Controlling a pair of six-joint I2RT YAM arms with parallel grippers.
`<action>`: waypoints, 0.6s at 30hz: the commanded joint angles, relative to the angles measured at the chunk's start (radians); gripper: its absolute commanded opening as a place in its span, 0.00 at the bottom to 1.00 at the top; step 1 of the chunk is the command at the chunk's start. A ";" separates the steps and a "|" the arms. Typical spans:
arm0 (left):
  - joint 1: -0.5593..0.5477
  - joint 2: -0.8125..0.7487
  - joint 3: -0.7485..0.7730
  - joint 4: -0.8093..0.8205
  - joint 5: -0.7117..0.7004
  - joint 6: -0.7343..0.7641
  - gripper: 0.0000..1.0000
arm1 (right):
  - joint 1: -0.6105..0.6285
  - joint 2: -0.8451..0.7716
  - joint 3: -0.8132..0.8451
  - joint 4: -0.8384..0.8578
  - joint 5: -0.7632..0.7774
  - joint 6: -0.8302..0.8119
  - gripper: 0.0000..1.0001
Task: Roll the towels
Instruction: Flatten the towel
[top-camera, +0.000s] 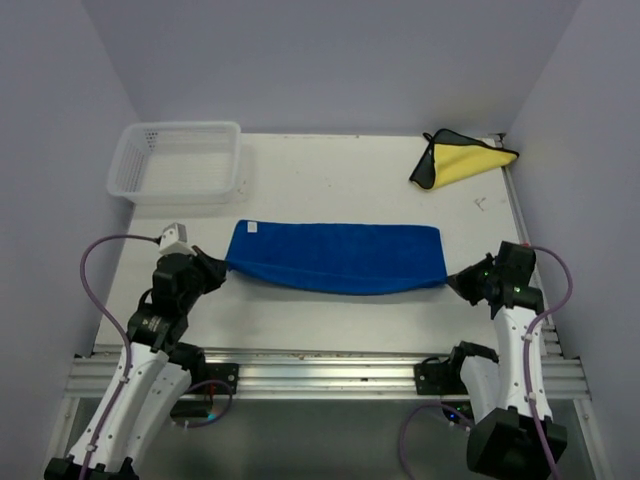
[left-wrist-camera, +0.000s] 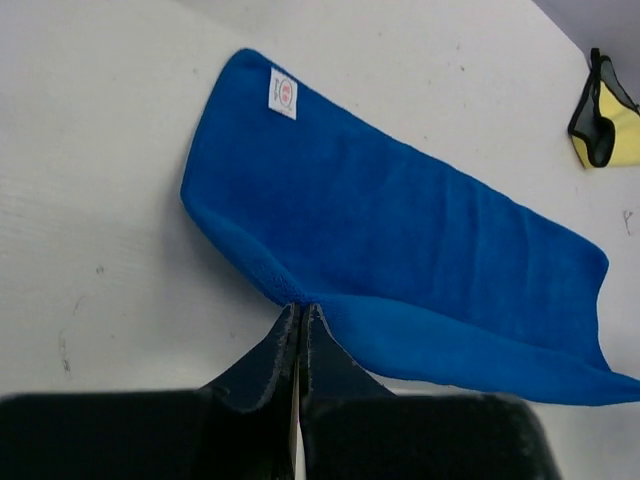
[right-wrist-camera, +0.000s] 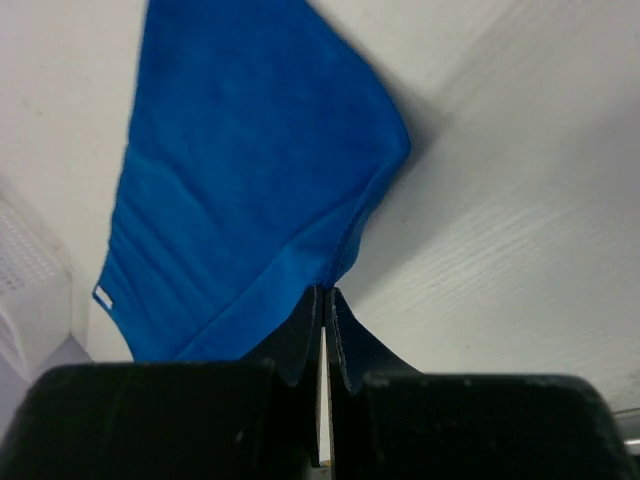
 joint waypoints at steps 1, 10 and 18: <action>-0.049 -0.063 -0.030 -0.040 -0.054 -0.117 0.00 | -0.004 -0.045 -0.068 -0.042 0.027 -0.035 0.00; -0.054 0.104 -0.051 -0.149 -0.175 -0.255 0.00 | -0.004 -0.044 -0.066 -0.059 0.084 -0.067 0.00; -0.054 0.177 -0.016 -0.123 -0.290 -0.310 0.00 | -0.004 0.094 -0.009 0.042 0.097 -0.039 0.00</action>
